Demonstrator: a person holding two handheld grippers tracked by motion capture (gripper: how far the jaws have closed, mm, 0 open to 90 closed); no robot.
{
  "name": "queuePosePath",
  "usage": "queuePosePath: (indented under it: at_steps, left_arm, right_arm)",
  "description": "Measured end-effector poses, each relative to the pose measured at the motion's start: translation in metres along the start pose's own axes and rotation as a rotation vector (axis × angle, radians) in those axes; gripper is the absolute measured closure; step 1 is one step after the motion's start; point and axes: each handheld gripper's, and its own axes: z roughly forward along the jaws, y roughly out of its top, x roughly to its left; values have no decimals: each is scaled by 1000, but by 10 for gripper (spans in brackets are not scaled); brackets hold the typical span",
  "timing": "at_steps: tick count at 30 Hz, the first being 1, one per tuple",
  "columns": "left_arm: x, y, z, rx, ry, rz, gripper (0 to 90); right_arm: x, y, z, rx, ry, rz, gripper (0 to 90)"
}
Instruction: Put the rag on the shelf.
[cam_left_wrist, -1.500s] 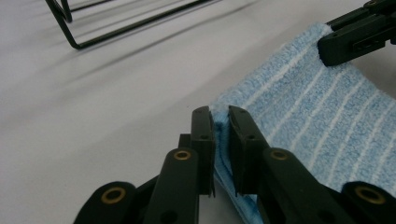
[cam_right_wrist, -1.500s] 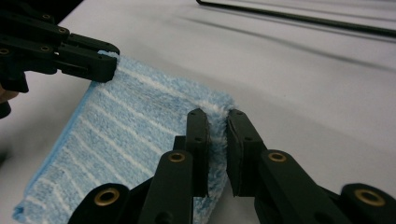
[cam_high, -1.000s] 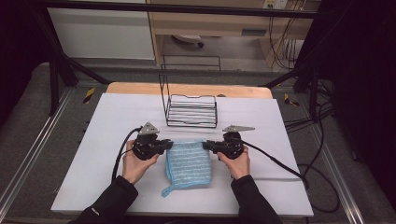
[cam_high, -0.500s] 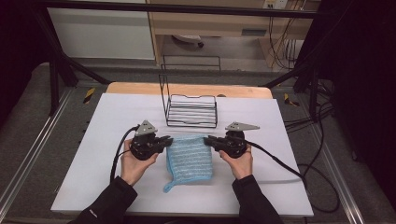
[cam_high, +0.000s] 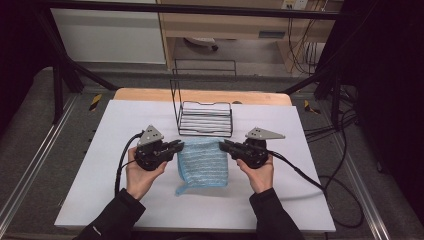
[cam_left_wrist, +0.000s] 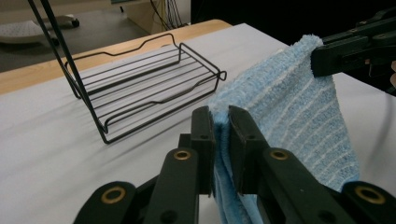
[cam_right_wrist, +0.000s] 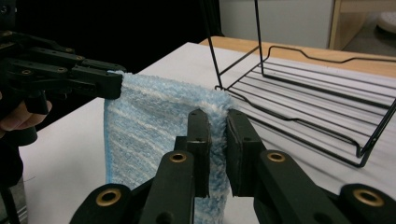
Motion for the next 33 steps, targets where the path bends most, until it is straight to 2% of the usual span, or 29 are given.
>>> queuePosePath:
  at_steps: [8, 17, 20, 27, 33]
  left_arm:
    - [-4, 8, -6, -51, 4, 11, 808]
    - [-7, 26, -12, -115, 18, 24, 808]
    - [-7, 32, -12, -134, 29, 28, 809]
    - [-4, 45, -14, -180, 44, 18, 810]
    - [-2, 57, -16, -215, 62, 18, 810]
  right_arm:
    - [8, 9, -9, -55, -14, -21, 819]
    - [16, 26, -21, -125, -37, -51, 822]
    - [18, 33, -21, -146, -47, -51, 824]
    - [24, 52, -21, -193, -83, -98, 827]
    - [27, 60, -21, -216, -94, -108, 827]
